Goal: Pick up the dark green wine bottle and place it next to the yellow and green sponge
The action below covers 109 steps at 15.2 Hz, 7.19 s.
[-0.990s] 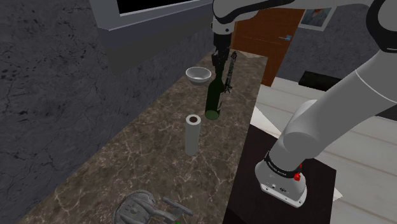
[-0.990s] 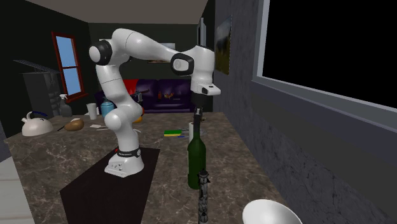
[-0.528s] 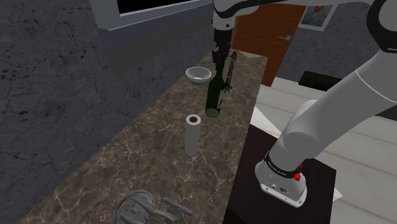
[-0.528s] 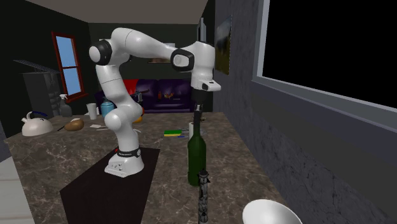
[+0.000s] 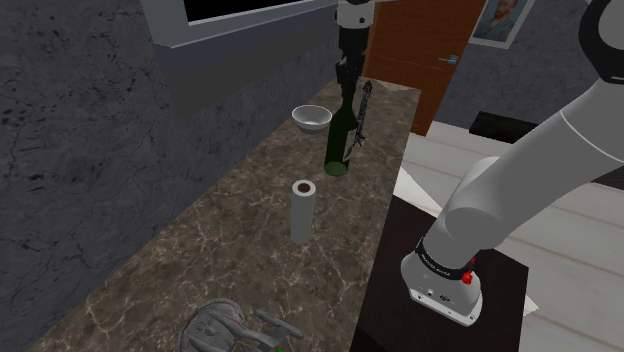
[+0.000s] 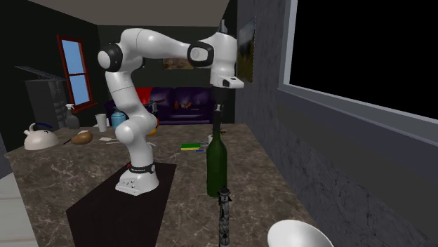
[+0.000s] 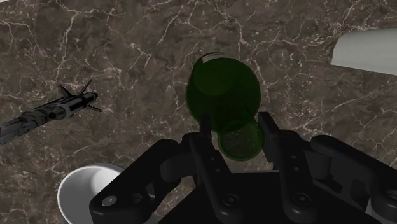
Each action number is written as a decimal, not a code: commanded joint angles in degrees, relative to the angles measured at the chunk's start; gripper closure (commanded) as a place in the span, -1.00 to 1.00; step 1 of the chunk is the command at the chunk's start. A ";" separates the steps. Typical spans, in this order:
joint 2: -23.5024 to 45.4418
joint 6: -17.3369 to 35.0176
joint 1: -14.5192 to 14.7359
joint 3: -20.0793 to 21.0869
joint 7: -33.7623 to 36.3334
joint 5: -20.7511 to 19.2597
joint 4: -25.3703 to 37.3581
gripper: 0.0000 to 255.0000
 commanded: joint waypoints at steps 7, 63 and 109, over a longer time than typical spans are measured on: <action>-0.80 -6.16 0.39 0.84 0.74 0.26 5.33 1.00; -8.28 -43.73 9.01 38.60 54.93 23.61 39.93 1.00; -31.29 -12.61 13.67 40.11 44.86 29.34 -14.10 1.00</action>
